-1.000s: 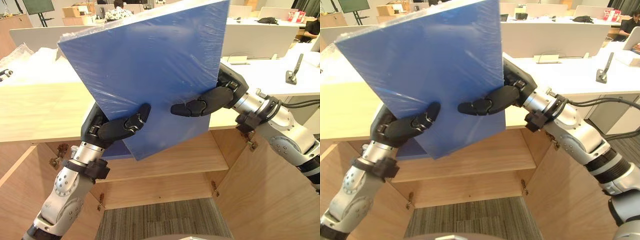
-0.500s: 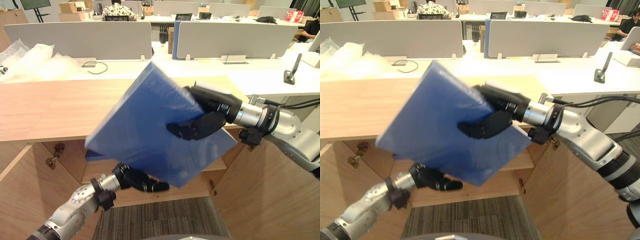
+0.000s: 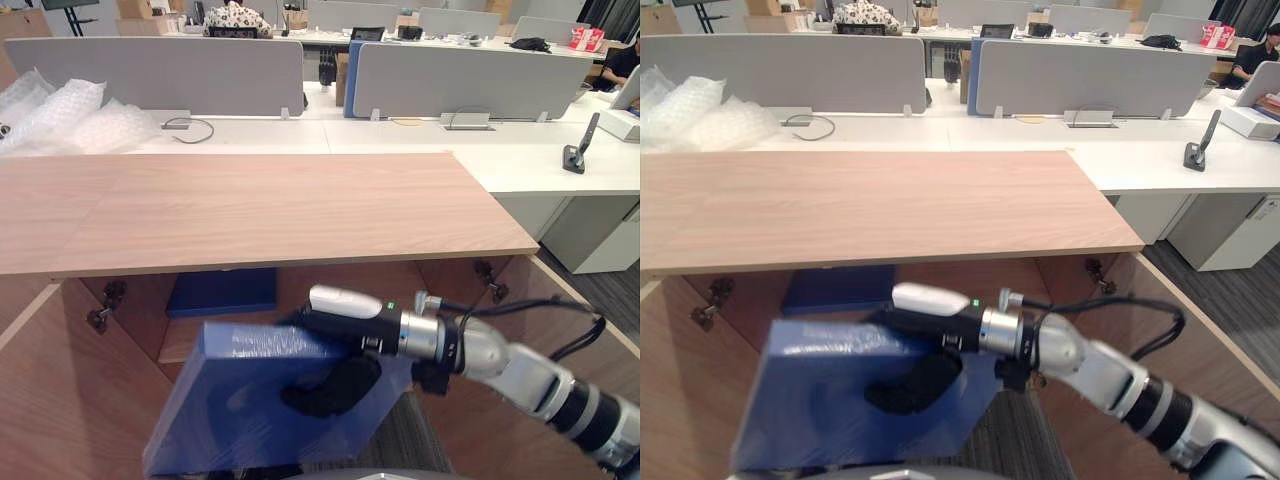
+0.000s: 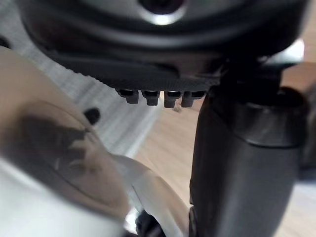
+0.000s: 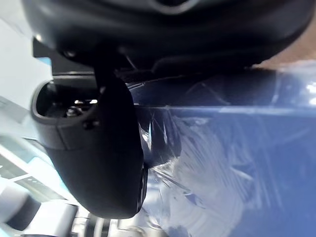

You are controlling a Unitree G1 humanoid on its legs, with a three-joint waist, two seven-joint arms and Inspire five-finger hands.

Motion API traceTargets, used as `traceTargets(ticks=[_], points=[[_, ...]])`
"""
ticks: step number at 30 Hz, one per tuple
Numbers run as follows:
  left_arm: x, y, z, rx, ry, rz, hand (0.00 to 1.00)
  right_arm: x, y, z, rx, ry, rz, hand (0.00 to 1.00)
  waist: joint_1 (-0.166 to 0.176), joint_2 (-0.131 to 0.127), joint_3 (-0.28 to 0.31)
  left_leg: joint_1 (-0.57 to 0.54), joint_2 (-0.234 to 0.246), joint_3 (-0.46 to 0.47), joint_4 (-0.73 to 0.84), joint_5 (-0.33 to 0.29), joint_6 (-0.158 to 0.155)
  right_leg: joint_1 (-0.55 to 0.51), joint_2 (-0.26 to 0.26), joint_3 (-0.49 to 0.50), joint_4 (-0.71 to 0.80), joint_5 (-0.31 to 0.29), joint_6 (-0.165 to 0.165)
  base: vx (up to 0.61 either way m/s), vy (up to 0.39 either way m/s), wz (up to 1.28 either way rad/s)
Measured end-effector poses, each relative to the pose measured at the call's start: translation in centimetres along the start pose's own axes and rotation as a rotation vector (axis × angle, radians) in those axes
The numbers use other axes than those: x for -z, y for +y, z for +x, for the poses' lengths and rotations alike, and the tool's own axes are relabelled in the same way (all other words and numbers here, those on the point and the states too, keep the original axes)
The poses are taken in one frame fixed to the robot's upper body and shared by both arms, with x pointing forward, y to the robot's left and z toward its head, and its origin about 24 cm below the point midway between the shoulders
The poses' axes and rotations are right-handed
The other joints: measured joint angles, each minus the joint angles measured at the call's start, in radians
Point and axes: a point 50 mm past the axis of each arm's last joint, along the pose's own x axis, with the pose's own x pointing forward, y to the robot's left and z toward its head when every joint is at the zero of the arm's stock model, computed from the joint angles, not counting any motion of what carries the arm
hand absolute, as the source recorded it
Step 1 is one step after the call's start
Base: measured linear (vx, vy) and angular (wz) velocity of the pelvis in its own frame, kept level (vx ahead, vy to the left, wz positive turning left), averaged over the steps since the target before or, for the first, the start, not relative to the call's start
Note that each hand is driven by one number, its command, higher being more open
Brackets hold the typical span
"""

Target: Walk over to the cabinet, pick up the folder, carry it to the office cabinet, place the folder inside the office cabinet, then close the office cabinet door

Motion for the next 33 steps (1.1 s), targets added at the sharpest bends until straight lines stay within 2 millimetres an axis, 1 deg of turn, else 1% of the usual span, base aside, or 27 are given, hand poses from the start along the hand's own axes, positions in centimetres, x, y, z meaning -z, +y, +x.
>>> traceTargets(ticks=[1, 2, 4, 5, 7, 8, 10, 11, 13, 14, 15, 16, 17, 18, 19, 20, 21, 23, 24, 25, 26, 27, 28, 29, 30, 31, 33], points=[[1.0, 0.2, 0.4, -0.073, 0.058, 0.021, 1.0, 1.2, 0.7, 0.0, -0.003, 0.049, 0.027, 0.0, 0.001, -0.001, 0.002, -0.001, 0.0, -0.001, 0.0, -0.001, 0.0, 0.0, 0.0, 0.0, 0.0, 0.0, 0.0, 0.0, 0.0, 0.0], [1.3, 0.2, 0.6, -0.106, 0.067, 0.003, 1.0, 1.7, 0.9, 0.0, -0.001, 0.071, 0.025, 0.0, 0.001, 0.0, 0.006, -0.002, -0.001, -0.001, 0.0, -0.002, 0.0, 0.0, -0.001, -0.001, 0.0, 0.0, 0.0, 0.0, 0.0, 0.0], [1.4, 0.3, 1.4, -0.198, 0.082, -0.003, 1.0, 4.1, 2.2, 0.0, -0.042, 0.19, -0.018, 0.0, 0.004, 0.006, 0.015, -0.017, -0.001, -0.009, 0.004, -0.002, 0.001, -0.005, -0.002, -0.003, -0.001, -0.001, -0.001, 0.0, 0.001, 0.04], [1.9, 0.4, 1.5, -0.235, 0.103, -0.016, 1.0, 4.8, 2.4, 0.0, -0.036, 0.218, -0.001, 0.0, 0.004, 0.007, 0.017, -0.018, 0.0, -0.01, 0.004, -0.002, 0.0, -0.006, -0.001, -0.006, -0.002, 0.0, 0.0, 0.01, -0.003, 0.05], [3.3, 0.8, 1.3, -0.367, 0.138, -0.123, 1.0, 7.2, 4.2, 0.3, -0.063, 0.344, -0.017, 0.0, 0.007, 0.009, 0.019, -0.029, 0.005, -0.013, 0.004, -0.002, 0.0, -0.016, 0.004, -0.009, -0.003, -0.001, -0.001, 0.02, -0.007, 0.03], [3.9, 1.0, 1.2, -0.448, 0.155, -0.178, 1.0, 8.8, 5.1, 0.2, -0.071, 0.419, -0.001, 0.0, 0.011, 0.008, 0.024, -0.028, 0.006, -0.017, 0.005, -0.002, 0.0, -0.016, 0.005, -0.014, -0.003, -0.001, -0.001, 0.05, -0.011, 0.08], [4.3, 1.0, 1.3, -0.521, 0.166, -0.229, 1.0, 10.3, 6.3, 0.0, -0.089, 0.503, 0.012, 0.0, 0.023, 0.024, 0.034, -0.031, 0.005, -0.021, 0.005, -0.002, 0.0, -0.016, 0.004, -0.018, -0.004, -0.001, -0.001, 0.04, -0.001, 0.12], [4.0, 1.0, 1.5, -0.583, 0.168, -0.227, 1.0, 12.1, 7.8, -0.4, -0.13, 0.607, 0.013, 0.0, 0.03, 0.042, 0.046, -0.034, 0.003, -0.034, 0.006, -0.002, 0.0, -0.014, 0.002, -0.031, -0.003, -0.003, -0.001, 0.03, 0.003, 0.19], [4.0, 1.2, 1.5, -0.636, 0.172, -0.228, 1.0, 13.4, 8.7, -0.7, -0.1, 0.692, 0.079, 0.0, 0.044, 0.048, 0.051, -0.038, 0.005, -0.045, 0.006, -0.002, 0.0, -0.013, 0.003, -0.041, -0.003, -0.007, -0.002, 0.02, -0.005, 0.18], [4.0, 1.3, 1.4, -0.672, 0.172, -0.24, 1.0, 14.1, 8.9, -1.1, -0.052, 0.744, 0.139, 0.0, 0.051, 0.049, 0.052, -0.04, 0.007, -0.047, 0.006, -0.002, -0.001, -0.013, 0.005, -0.043, -0.003, -0.008, -0.003, 0.01, -0.016, 0.14], [4.2, 1.4, 1.3, -0.708, 0.182, -0.258, 1.0, 15.1, 8.6, -1.6, 0.062, 0.807, 0.224, 0.0, 0.049, 0.053, 0.055, -0.046, 0.006, -0.055, 0.008, -0.001, -0.002, -0.013, 0.004, -0.053, -0.002, -0.01, -0.003, 0.0, -0.015, 0.14], [4.4, 1.3, 1.3, -0.718, 0.193, -0.26, 1.0, 15.5, 8.3, -2.0, 0.136, 0.835, 0.277, 0.0, 0.048, 0.055, 0.056, -0.049, 0.005, -0.061, 0.01, -0.001, -0.002, -0.013, 0.003, -0.058, -0.001, -0.011, -0.002, -0.01, -0.011, 0.21], [4.6, 1.2, 1.2, -0.739, 0.209, -0.27, 1.0, 16.4, 7.5, -3.0, 0.344, 0.879, 0.437, 0.0, 0.049, 0.057, 0.058, -0.054, 0.004, -0.069, 0.013, -0.001, -0.002, -0.014, 0.002, -0.065, 0.002, -0.013, -0.002, -0.02, -0.004, 0.15], [4.8, 1.2, 1.1, -0.768, 0.219, -0.295, 1.0, 17.2, 6.7, -3.9, 0.571, 0.892, 0.647, 0.0, 0.049, 0.057, 0.058, -0.054, 0.004, -0.069, 0.014, 0.0, -0.003, -0.014, 0.002, -0.065, 0.004, -0.014, -0.002, -0.03, -0.001, 0.1], [5.2, 1.1, 0.9, -0.796, 0.228, -0.341, 1.0, 17.8, 6.1, -4.5, 0.788, 0.869, 0.849, 0.0, 0.049, 0.059, 0.06, -0.054, 0.004, -0.069, 0.014, 0.0, -0.003, -0.015, 0.002, -0.065, 0.005, -0.014, -0.003, -0.03, 0.004, 0.01], [5.4, 1.0, 0.9, -0.815, 0.238, -0.38, 1.0, 18.2, 5.8, -4.9, 0.967, 0.836, 1.022, 0.0, 0.049, 0.06, 0.061, -0.054, 0.003, -0.07, 0.014, 0.001, -0.004, -0.015, 0.001, -0.065, 0.006, -0.014, -0.003, 0.0, 0.0, 0.0], [5.5, 0.9, 0.9, -0.826, 0.239, -0.4, 1.0, 18.4, 5.7, -5.1, 1.03, 0.814, 1.095, 0.0, 0.05, 0.059, 0.062, -0.054, 0.003, -0.07, 0.013, 0.001, -0.005, -0.015, 0.001, -0.065, 0.006, -0.014, -0.003, 0.0, 0.0, 0.0], [5.8, 0.9, 0.7, -0.876, 0.245, -0.482, 1.0, 18.6, 5.4, -5.6, 1.249, 0.687, 1.36, 0.0, 0.051, 0.061, 0.063, -0.054, 0.003, -0.073, 0.01, 0.005, -0.006, -0.015, 0.001, -0.068, 0.005, -0.014, -0.003, -0.01, 0.001, 0.02], [5.9, 0.9, 0.6, -0.888, 0.243, -0.505, 1.0, 18.7, 5.2, -5.7, 1.304, 0.641, 1.423, 0.0, 0.051, 0.062, 0.064, -0.054, 0.002, -0.074, 0.007, 0.007, -0.006, -0.015, 0.0, -0.069, 0.005, -0.014, -0.003, -0.01, 0.002, 0.09], [6.1, 1.0, 0.5, -0.921, 0.233, -0.571, 1.0, 18.8, 4.7, -6.0, 1.445, 0.502, 1.585, 0.0, 0.051, 0.065, 0.067, -0.053, 0.0, -0.08, -0.004, 0.015, -0.006, -0.016, -0.002, -0.076, 0.004, -0.014, -0.003, -0.01, 0.001, 0.12], [6.1, 1.0, 0.4, -0.93, 0.232, -0.584, 1.0, 18.8, 4.4, -6.1, 1.502, 0.44, 1.643, 0.0, 0.05, 0.066, 0.067, -0.054, -0.002, -0.085, -0.008, 0.018, -0.006, -0.016, -0.004, -0.081, 0.004, -0.014, -0.003, -0.02, 0.002, 0.2], [6.1, 1.1, 0.3, -0.946, 0.227, -0.611, 1.0, 18.8, 3.8, -6.4, 1.6, 0.329, 1.728, 0.0, 0.05, 0.068, 0.069, -0.055, -0.004, -0.094, -0.015, 0.024, -0.005, -0.015, -0.006, -0.089, 0.003, -0.013, -0.002, -0.02, 0.004, 0.21], [6.2, 1.2, 0.2, -0.963, 0.22, -0.645, 1.0, 18.8, 3.0, -6.8, 1.714, 0.178, 1.802, 0.0, 0.051, 0.071, 0.072, -0.055, -0.006, -0.099, -0.024, 0.032, -0.004, -0.015, -0.009, -0.095, 0.001, -0.012, -0.001, -0.02, 0.008, 0.19], [6.2, 1.1, 0.2, -0.971, 0.221, -0.65, 1.0, 18.8, 2.5, -7.1, 1.767, 0.104, 1.823, 0.0, 0.054, 0.072, 0.074, -0.055, -0.008, -0.101, -0.027, 0.034, -0.003, -0.015, -0.011, -0.097, 0.0, -0.012, -0.001, -0.02, 0.014, 0.14], [6.3, 0.9, 0.2, -0.977, 0.224, -0.659, 1.0, 18.7, 1.5, -7.6, 1.858, -0.046, 1.857, 0.0, 0.056, 0.076, 0.078, -0.056, -0.011, -0.104, -0.034, 0.039, -0.002, -0.015, -0.015, -0.102, -0.002, -0.01, 0.001, -0.01, 0.015, 0.1], [6.5, 0.6, 0.2, -0.977, 0.228, -0.665, 1.0, 18.5, 0.7, -8.0, 1.92, -0.159, 1.868, 0.0, 0.056, 0.078, 0.08, -0.057, -0.014, -0.107, -0.038, 0.042, -0.002, -0.015, -0.018, -0.106, -0.006, -0.009, 0.003, -0.01, 0.024, 0.16], [6.5, -0.4, 0.7, -0.964, 0.222, -0.68, 1.0, 18.3, -1.0, -9.5, 2.075, -0.409, 1.86, 0.0, 0.056, 0.081, 0.086, -0.069, -0.026, -0.124, -0.039, 0.048, 0.005, -0.014, -0.029, -0.121, -0.016, -0.005, 0.009, -0.01, 0.027, 0.2]])
